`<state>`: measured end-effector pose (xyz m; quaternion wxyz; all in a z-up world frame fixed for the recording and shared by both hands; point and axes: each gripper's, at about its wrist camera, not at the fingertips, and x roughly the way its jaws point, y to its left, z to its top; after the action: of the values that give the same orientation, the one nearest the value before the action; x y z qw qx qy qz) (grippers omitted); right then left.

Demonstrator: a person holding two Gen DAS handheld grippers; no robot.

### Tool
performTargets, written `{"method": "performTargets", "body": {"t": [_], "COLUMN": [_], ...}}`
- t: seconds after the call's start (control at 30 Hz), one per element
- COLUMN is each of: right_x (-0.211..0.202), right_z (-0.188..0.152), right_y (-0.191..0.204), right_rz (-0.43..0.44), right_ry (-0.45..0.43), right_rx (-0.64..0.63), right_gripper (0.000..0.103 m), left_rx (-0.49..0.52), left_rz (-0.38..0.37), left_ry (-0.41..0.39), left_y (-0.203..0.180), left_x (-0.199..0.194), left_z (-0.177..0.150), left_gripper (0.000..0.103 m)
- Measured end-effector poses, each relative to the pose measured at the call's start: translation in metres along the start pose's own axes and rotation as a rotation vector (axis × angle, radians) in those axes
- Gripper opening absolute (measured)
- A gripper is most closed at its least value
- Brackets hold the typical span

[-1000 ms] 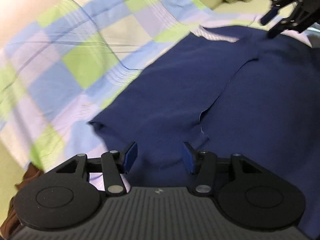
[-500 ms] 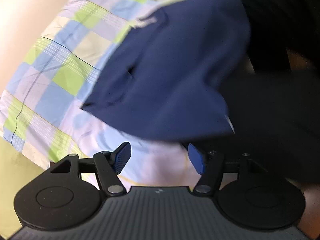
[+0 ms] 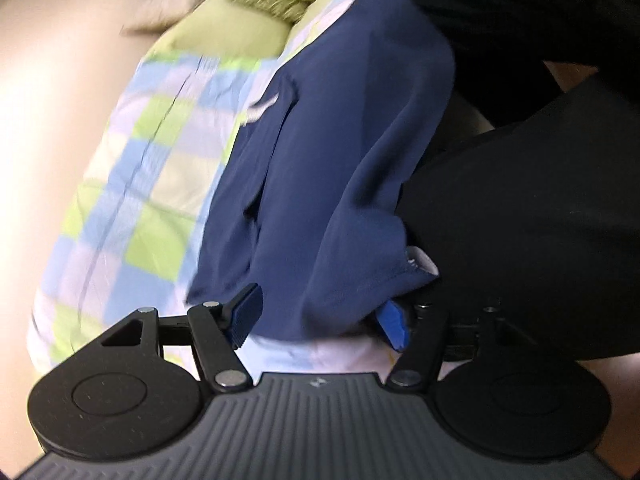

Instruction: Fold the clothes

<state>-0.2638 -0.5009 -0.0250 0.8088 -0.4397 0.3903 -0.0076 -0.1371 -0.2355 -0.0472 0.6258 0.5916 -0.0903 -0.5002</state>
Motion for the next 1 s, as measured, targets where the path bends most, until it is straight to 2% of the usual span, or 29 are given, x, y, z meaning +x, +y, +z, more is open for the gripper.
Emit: {"method": "performTargets", "body": {"t": [0.03,0.13,0.2,0.23,0.27,0.3,0.33,0.43,0.5,0.6,0.73,0.83,0.93,1.0], "right_x": [0.001,0.005,0.006,0.007,0.007,0.003,0.002,-0.001,-0.009,-0.019,-0.032,-0.038,-0.037,-0.032], "right_z": [0.002,0.009,0.011,0.012,0.012,0.013,0.014,0.016,0.019,0.019,0.017,0.014,0.016,0.020], "right_y": [0.000,0.002,0.009,0.011,0.014,0.020,0.024,0.018,0.003,-0.013,-0.010,-0.011,-0.040,-0.077], "right_rz": [-0.003,-0.007,-0.006,-0.001,0.005,0.012,0.022,0.033,-0.016,-0.050,-0.013,0.005,0.004,0.002], "right_ry": [-0.004,-0.021,-0.027,-0.028,-0.027,-0.025,-0.021,-0.018,-0.036,-0.043,-0.041,-0.042,-0.074,-0.111], "right_rx": [-0.009,-0.073,-0.148,-0.169,-0.185,-0.191,-0.189,-0.120,-0.054,0.008,0.067,0.117,0.210,0.295], "right_gripper": [0.056,0.044,0.034,0.025,0.016,0.012,0.003,0.002,0.002,0.002,0.002,0.002,0.002,0.002], "left_rx": [0.012,0.064,0.105,0.125,0.092,0.054,0.028,-0.200,-0.278,-0.380,-0.437,-0.511,-0.600,-0.648], "left_rz": [-0.015,-0.056,-0.080,-0.093,-0.111,-0.129,-0.138,-0.120,-0.085,-0.109,-0.141,-0.135,-0.113,-0.100], "left_ry": [-0.010,-0.030,-0.041,-0.046,-0.038,-0.028,-0.023,-0.010,-0.004,0.007,0.023,0.008,-0.006,-0.005], "left_y": [0.001,-0.002,-0.007,-0.010,-0.006,-0.003,0.001,0.036,0.051,0.056,0.046,0.056,0.106,0.141], "left_x": [0.000,-0.002,-0.003,-0.004,-0.004,-0.003,0.000,-0.008,-0.018,-0.034,-0.042,-0.049,-0.037,-0.015], "left_z": [0.001,0.004,0.005,0.006,0.006,0.006,0.005,0.005,0.005,0.003,0.004,0.003,-0.007,-0.014], "left_gripper": [0.052,0.035,0.012,0.008,0.005,0.004,0.004,0.004,0.004,0.003,0.003,0.003,0.003,0.003]}}
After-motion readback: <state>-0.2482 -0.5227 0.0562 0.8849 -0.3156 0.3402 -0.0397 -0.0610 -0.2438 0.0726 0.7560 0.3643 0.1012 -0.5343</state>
